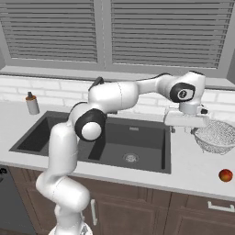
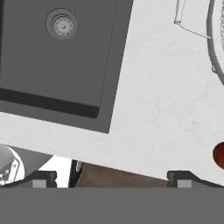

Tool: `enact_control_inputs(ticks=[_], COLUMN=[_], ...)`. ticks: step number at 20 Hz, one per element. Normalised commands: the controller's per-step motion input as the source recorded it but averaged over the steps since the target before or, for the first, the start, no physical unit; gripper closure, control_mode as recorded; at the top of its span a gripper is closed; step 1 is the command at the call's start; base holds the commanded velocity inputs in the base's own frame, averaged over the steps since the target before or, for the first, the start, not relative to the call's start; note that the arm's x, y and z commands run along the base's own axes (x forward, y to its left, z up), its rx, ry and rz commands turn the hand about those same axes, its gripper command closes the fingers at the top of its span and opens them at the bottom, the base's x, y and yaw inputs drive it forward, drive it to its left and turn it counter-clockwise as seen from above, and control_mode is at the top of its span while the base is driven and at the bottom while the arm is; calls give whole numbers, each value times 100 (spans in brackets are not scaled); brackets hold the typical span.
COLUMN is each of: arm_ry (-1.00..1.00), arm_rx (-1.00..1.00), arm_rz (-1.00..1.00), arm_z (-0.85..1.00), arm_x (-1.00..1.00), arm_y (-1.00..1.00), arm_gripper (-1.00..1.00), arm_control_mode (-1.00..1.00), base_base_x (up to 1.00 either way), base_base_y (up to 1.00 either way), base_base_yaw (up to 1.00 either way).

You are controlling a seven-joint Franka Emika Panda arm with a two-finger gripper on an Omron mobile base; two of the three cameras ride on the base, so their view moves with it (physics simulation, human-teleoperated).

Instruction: Put the colander in the sink, put the apple in the colander, and turn on the sink faucet and pour water over the colander.

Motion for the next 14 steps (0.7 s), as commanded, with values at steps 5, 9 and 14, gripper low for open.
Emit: enact_control_inputs(ticks=[5,9,14], arm_ry=[-16,-20,-15], arm_rx=[-1,-5,-9], arm_rz=[2,2,1], arm_z=[-25,-39,-37], arm_x=[9,0,0], arm_y=[-1,0,0], arm_gripper=[-100,-100,-100], arm_control_mode=[-100,-100,-100], base_base_x=[0,0,0], base_base_y=[0,0,0], base_base_yaw=[0,0,0])
